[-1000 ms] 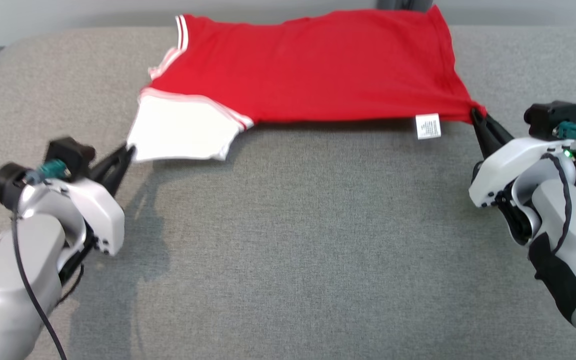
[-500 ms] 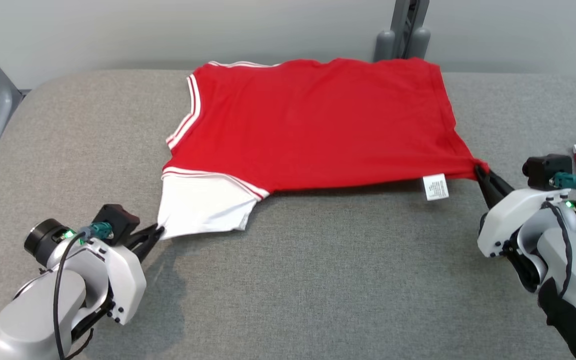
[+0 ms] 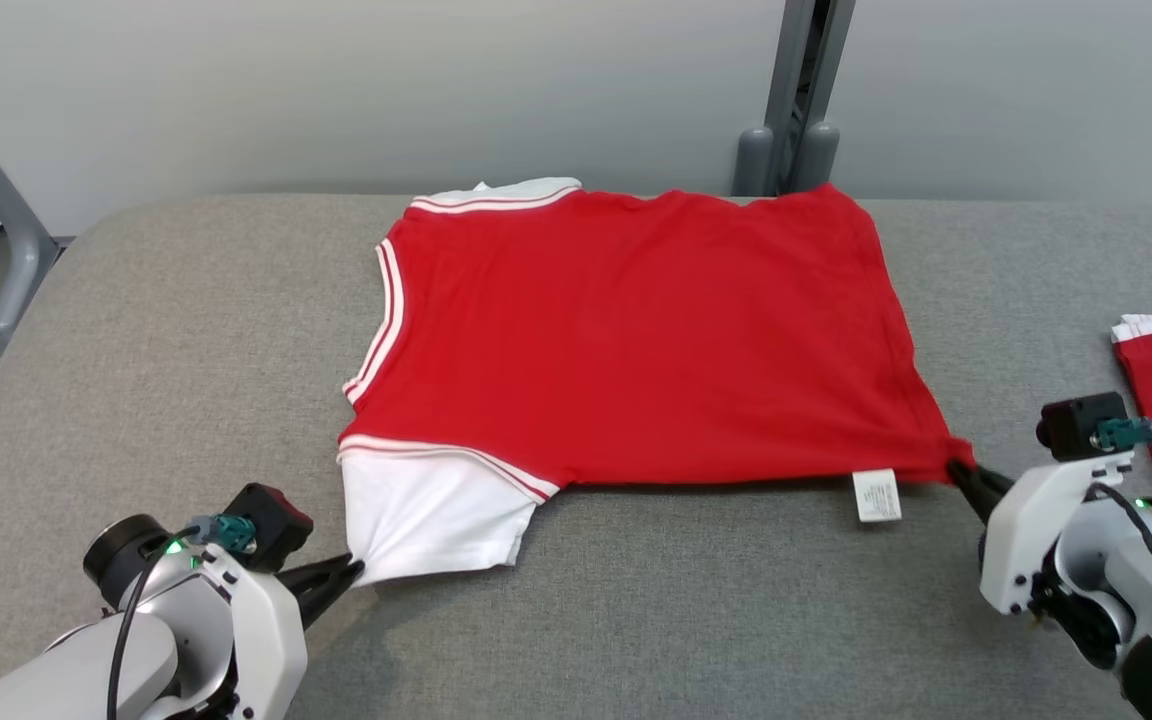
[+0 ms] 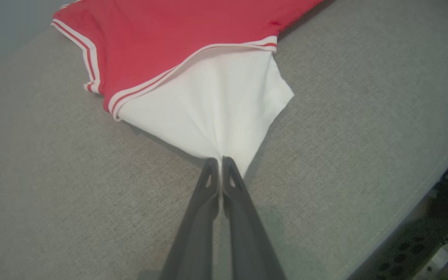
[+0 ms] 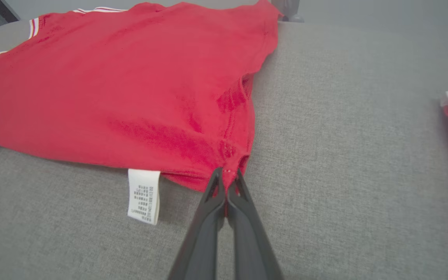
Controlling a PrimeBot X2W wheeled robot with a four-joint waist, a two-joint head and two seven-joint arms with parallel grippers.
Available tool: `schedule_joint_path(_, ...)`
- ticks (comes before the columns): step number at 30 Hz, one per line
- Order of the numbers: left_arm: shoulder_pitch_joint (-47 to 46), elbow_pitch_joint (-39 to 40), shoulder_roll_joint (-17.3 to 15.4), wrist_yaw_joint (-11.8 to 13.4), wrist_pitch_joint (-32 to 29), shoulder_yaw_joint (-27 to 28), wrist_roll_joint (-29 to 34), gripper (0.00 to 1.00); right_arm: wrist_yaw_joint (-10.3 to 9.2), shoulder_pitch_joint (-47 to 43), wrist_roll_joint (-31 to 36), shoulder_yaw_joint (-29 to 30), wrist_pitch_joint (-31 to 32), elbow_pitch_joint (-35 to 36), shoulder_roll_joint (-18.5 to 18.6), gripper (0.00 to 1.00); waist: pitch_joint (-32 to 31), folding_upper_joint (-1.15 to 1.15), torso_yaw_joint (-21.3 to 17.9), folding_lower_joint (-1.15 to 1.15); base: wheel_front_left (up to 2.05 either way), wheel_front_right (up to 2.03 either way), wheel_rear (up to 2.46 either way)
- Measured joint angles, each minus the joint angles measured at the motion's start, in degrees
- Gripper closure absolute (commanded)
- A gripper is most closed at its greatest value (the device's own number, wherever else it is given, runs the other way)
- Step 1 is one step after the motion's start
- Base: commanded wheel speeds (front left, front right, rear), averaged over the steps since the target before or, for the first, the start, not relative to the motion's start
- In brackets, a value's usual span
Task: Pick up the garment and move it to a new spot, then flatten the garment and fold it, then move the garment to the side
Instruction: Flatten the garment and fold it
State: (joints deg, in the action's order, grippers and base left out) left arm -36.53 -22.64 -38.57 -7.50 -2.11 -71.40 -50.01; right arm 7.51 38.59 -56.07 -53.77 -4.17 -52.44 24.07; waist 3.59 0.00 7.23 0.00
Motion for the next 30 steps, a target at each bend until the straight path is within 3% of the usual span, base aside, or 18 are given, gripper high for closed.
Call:
schedule_joint_path(15,5.56,19.05,-9.17,0.00,-11.99,-1.83,-6.70,1.00,0.00,-6.28,-12.72,-6.22,17.59,13.76,12.40,1.00,-4.22,0.00,-1.60,0.00,0.00,0.00,0.00)
schedule_joint_path(20,7.39,23.36,-12.58,0.11,-16.25,-1.91,-8.89,1.00,0.00,-8.10,-15.47,-6.78,22.65,15.39,14.63,1.00,-5.23,0.00,-1.75,0.00,0.00,0.00,0.00)
schedule_joint_path(30,10.23,32.62,-16.74,3.27,-20.42,-1.91,-11.91,1.00,0.00,-11.56,-17.52,-6.37,29.61,18.59,17.25,1.00,-5.55,0.00,-1.71,0.00,0.00,0.00,0.00)
